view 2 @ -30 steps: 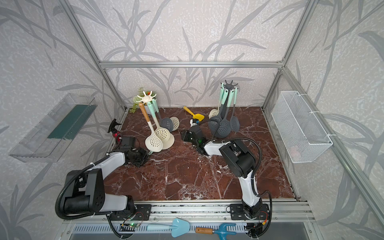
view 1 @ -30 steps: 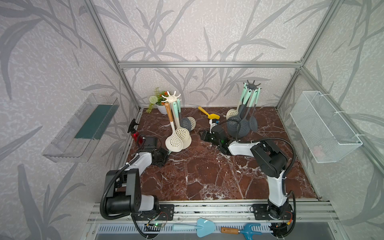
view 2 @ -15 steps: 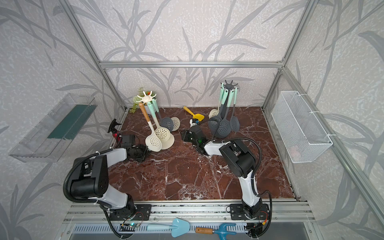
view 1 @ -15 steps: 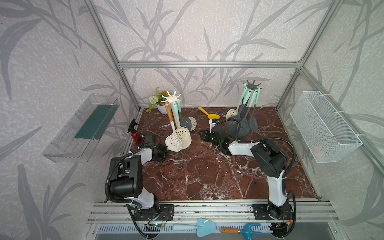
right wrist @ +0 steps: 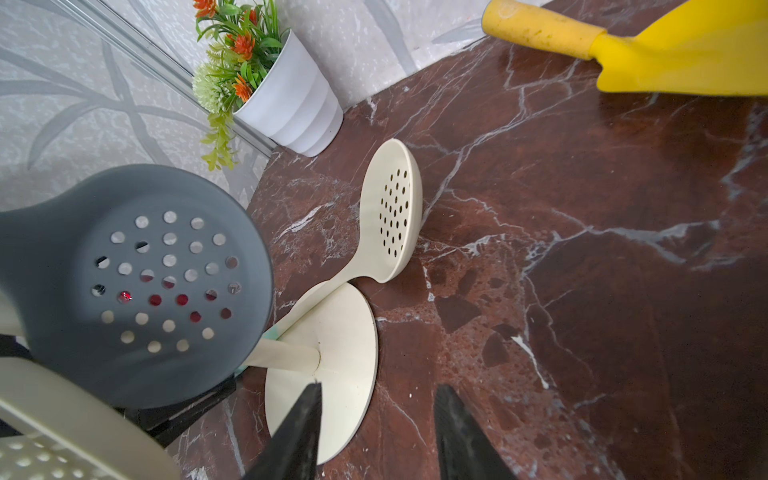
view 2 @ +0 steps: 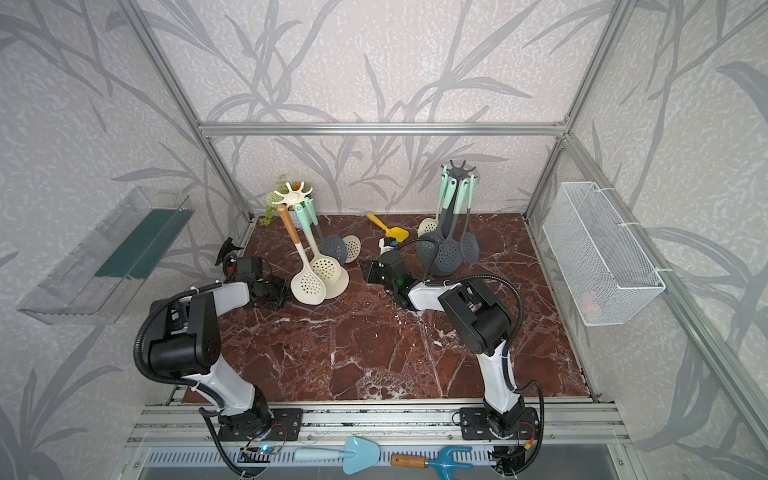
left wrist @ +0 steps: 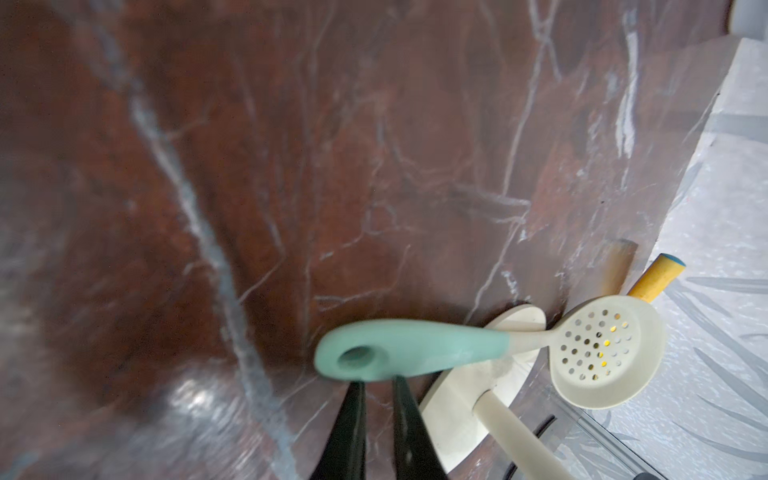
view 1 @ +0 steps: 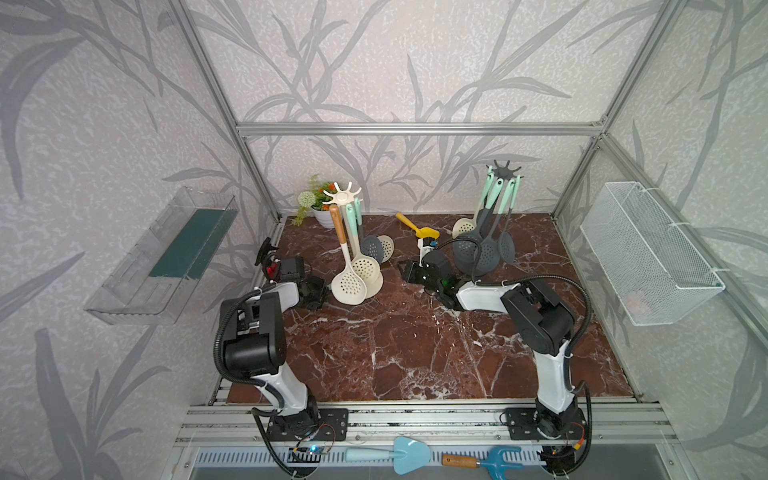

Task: Hang the skimmer on the kitchen utensil rack
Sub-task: Adjust the skimmer at the center of the board.

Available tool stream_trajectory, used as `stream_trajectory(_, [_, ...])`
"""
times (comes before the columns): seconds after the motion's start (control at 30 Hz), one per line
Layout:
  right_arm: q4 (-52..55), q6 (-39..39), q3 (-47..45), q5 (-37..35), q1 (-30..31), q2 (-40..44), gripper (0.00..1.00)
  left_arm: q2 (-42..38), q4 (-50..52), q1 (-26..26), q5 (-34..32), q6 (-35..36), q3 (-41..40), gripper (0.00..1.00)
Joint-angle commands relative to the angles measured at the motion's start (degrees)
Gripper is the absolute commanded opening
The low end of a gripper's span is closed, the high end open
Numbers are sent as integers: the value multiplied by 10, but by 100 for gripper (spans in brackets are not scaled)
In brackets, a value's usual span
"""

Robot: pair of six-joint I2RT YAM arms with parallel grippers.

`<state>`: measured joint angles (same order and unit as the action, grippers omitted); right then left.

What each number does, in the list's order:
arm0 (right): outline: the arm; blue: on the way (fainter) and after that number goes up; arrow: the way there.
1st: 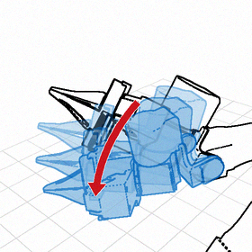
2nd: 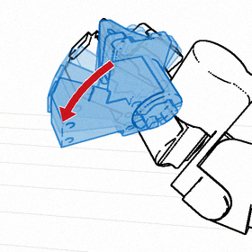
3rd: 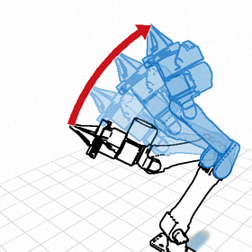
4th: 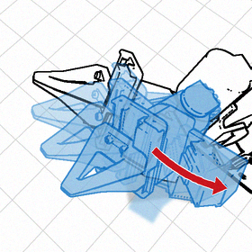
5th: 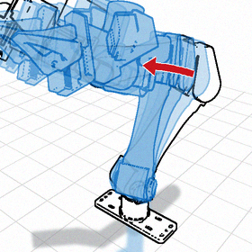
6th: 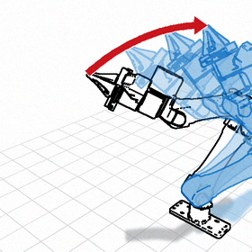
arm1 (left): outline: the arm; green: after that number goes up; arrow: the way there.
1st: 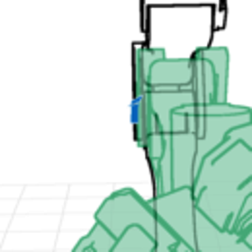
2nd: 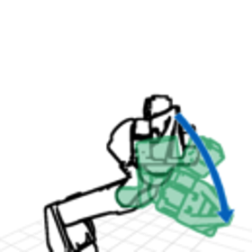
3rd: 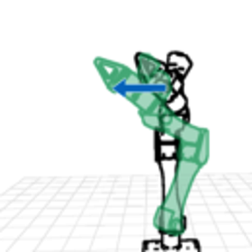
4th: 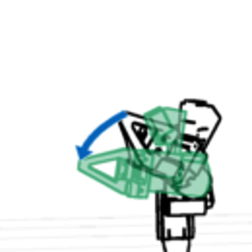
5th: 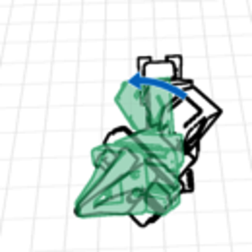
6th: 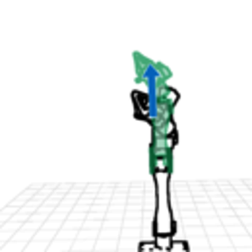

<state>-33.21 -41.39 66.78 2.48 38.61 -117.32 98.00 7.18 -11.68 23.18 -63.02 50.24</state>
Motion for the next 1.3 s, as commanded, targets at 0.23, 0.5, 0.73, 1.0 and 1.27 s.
stream_trajectory(0.23, [0,23,4,3,-3,17,45,47,11,-5,-3,12,73,16])
stream_trajectory(0.5, [0,25,8,10,-4,14,45,39,36,-3,-4,16,83,32])
stream_trajectory(0.73, [-1,26,11,9,-3,10,45,20,19,14,-10,-31,55,60])
stream_trajectory(1.0, [0,37,11,-1,-4,14,45,40,123,39,-96,-83,109,59])
stream_trajectory(1.27, [2,45,14,-7,-8,14,45,99,275,59,-163,-108,219,58])
